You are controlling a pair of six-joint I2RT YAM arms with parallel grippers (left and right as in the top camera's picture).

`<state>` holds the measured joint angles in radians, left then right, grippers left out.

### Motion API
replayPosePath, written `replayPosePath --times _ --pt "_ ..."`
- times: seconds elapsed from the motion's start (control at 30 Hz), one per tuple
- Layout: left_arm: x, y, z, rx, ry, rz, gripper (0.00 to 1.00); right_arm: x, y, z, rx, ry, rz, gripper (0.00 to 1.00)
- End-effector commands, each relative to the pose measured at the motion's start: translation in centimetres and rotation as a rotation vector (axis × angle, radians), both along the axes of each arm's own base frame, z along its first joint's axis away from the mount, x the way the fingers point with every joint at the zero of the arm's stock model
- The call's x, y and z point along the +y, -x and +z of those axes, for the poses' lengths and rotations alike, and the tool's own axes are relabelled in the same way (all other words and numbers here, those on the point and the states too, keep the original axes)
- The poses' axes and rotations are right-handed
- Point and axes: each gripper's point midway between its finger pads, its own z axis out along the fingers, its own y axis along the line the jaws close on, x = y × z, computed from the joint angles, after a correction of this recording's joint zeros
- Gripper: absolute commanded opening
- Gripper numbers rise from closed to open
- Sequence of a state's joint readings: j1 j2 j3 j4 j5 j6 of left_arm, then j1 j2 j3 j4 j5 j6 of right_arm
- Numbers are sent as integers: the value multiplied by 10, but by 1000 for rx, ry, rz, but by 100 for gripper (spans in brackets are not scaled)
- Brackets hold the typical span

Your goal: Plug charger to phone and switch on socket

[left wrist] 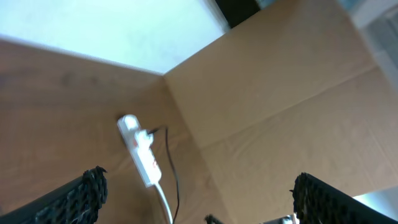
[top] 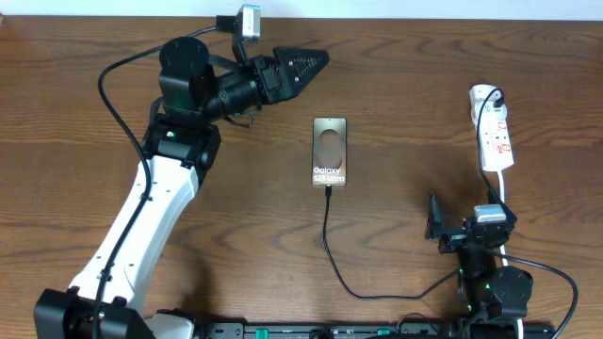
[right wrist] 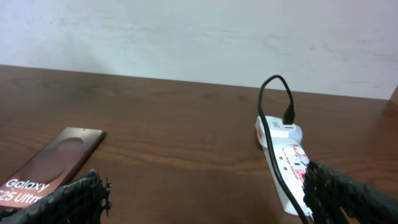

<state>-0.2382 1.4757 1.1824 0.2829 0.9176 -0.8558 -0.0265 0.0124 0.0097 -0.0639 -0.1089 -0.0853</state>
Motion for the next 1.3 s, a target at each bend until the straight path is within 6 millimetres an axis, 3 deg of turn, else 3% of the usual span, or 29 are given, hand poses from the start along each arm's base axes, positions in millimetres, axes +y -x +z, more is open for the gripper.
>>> replayPosePath --times 0.0,0.1,0.27,0.33,0.47,0.67,0.83,0.97,1.17,1.27 --pt "9 -1 -9 55 -24 16 97 6 0 -1 -1 6 24 99" --pt "23 -12 -34 110 -92 86 97 5 0 -1 -1 6 23 99" --pt "63 -7 -119 343 -391 286 97 6 0 -1 -1 6 24 99" --pt "86 -5 -141 417 -494 399 97 5 0 -1 -1 6 23 99" --pt "113 -6 -155 404 -650 515 97 6 0 -1 -1 6 24 99" --pt "114 -5 -154 228 -801 408 97 6 0 -1 -1 6 24 99" --pt "113 -7 -162 133 -791 419 97 5 0 -1 -1 6 23 99" --pt "113 0 -185 47 -743 444 97 5 0 -1 -1 6 23 99" --pt "128 36 -239 83 -764 456 97 6 0 -1 -1 6 24 99" --pt "137 49 -254 104 -768 470 97 5 0 -1 -1 6 23 99"
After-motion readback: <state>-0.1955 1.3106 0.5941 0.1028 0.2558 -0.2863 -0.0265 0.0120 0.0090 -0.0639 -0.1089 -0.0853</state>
